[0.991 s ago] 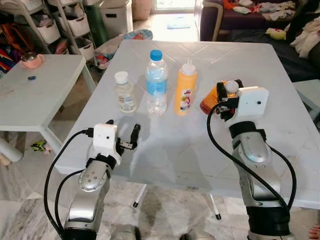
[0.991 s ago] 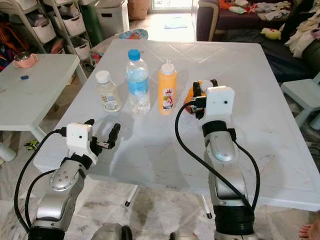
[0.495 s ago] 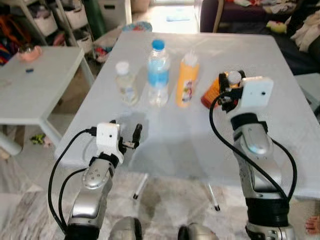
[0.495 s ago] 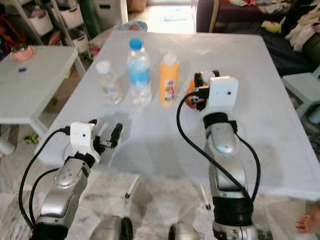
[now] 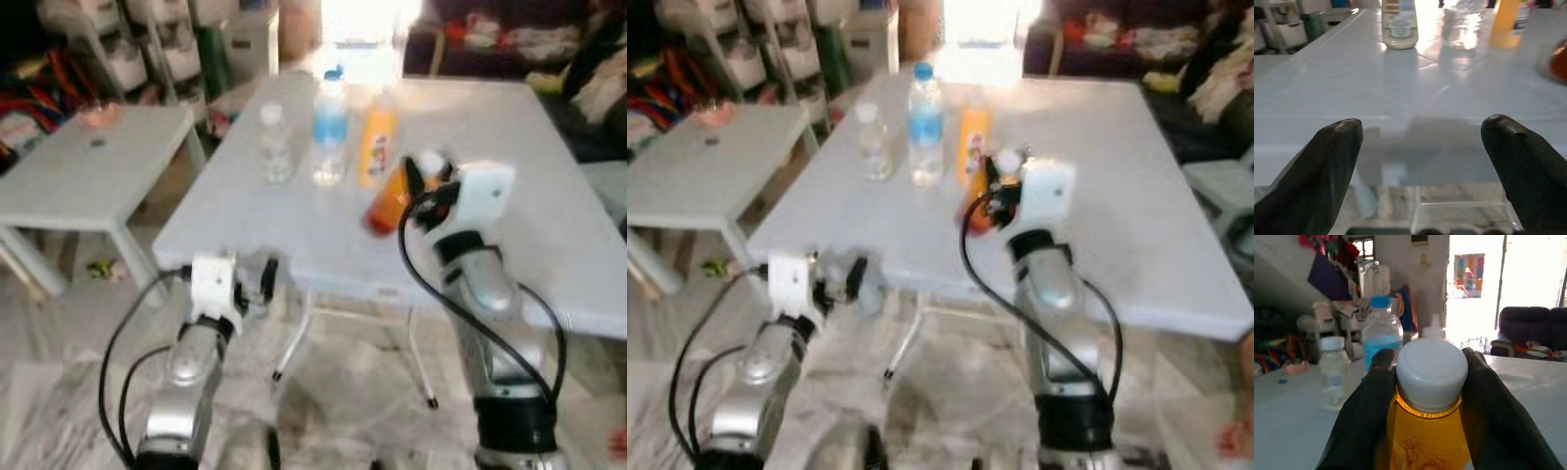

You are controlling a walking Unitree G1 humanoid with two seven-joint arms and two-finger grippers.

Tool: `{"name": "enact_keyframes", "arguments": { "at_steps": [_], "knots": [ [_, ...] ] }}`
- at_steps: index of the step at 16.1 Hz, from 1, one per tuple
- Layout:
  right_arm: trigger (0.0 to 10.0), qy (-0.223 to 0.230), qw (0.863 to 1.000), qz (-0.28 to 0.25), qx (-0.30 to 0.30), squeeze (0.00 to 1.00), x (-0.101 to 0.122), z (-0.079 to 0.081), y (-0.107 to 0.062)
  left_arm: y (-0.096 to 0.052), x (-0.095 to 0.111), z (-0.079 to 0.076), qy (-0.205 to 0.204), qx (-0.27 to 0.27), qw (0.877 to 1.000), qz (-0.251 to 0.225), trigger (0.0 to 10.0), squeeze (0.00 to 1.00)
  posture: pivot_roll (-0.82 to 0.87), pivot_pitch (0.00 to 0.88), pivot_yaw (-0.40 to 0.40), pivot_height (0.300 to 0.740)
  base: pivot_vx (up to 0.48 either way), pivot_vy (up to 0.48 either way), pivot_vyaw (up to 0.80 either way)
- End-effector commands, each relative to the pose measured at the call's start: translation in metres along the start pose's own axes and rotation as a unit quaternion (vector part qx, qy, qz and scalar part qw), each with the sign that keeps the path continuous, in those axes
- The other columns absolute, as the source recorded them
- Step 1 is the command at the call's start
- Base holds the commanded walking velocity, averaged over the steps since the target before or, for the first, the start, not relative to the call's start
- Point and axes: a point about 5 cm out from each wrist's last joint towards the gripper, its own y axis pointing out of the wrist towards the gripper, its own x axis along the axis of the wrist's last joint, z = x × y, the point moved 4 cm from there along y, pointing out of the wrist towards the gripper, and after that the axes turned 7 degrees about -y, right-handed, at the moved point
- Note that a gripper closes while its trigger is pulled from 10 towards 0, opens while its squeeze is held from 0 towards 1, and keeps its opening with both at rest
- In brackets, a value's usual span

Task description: Restocking fridge

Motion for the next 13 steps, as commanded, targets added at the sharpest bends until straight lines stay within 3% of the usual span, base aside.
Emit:
{"name": "enact_keyframes", "arguments": {
  "at_steps": [1, 10, 13],
  "knots": [
    [10.0, 0.005, 1.000, -0.018, 0.012, 0.00, 0.009, 0.005, 0.003, 0.005, 0.011, -0.001, 0.013, -0.005, 1.000, -0.016, 10.0, 0.00, -0.08, 0.000, 0.030, 0.740, -0.262, 0.000, 0.00],
    [10.0, 0.034, 0.999, -0.012, 0.040, 0.00, -0.004, 0.016, -0.002, 0.001, 0.002, 0.004, 0.021, -0.005, 1.000, -0.002, 10.0, 0.00, -0.06, 0.000, 0.029, 0.740, -0.261, 0.000, 0.00],
    [10.0, 0.038, 0.997, -0.007, 0.064, 0.00, -0.012, 0.024, -0.008, 0.002, -0.001, 0.011, 0.001, 0.021, 1.000, 0.004, 10.0, 0.00, -0.06, 0.000, 0.027, 0.740, 0.000, 0.000, 0.26]
  ]
}}
